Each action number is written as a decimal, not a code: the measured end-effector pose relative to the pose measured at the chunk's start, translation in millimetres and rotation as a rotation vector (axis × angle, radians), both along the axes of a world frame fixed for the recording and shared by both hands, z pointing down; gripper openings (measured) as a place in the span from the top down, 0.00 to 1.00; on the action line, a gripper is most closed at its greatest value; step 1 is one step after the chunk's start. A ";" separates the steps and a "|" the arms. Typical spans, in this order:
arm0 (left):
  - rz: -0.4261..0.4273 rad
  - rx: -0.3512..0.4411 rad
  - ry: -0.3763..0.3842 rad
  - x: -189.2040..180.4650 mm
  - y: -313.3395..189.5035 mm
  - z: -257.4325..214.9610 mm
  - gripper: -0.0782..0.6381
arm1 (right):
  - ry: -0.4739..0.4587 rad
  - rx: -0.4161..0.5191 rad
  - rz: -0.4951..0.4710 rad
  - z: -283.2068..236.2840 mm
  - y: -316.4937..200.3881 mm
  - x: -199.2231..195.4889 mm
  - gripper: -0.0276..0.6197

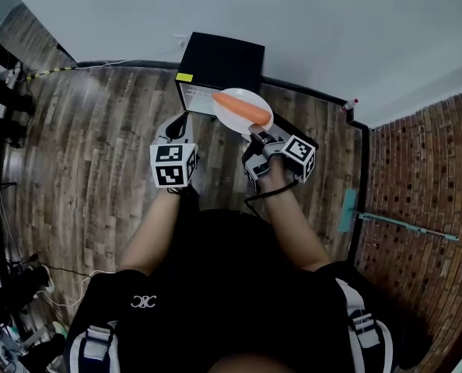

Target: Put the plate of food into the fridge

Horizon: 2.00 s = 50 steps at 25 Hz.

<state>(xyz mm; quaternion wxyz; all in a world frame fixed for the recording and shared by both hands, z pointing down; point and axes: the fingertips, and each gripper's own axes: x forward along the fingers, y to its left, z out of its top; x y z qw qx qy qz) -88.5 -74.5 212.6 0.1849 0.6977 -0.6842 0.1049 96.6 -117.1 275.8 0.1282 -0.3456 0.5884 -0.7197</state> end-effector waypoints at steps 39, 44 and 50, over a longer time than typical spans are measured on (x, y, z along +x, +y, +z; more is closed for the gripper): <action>0.116 -0.168 0.097 -36.8 -125.5 126.8 0.90 | 0.074 -0.089 0.054 105.1 -76.0 -18.2 0.91; 0.073 -0.154 0.082 -53.2 -137.0 208.8 0.90 | 0.071 -0.105 -0.009 184.0 -85.0 -35.7 0.91; 0.061 -0.053 0.058 -80.8 -177.7 318.6 0.90 | 0.053 -0.084 -0.016 318.5 -104.8 -74.8 0.91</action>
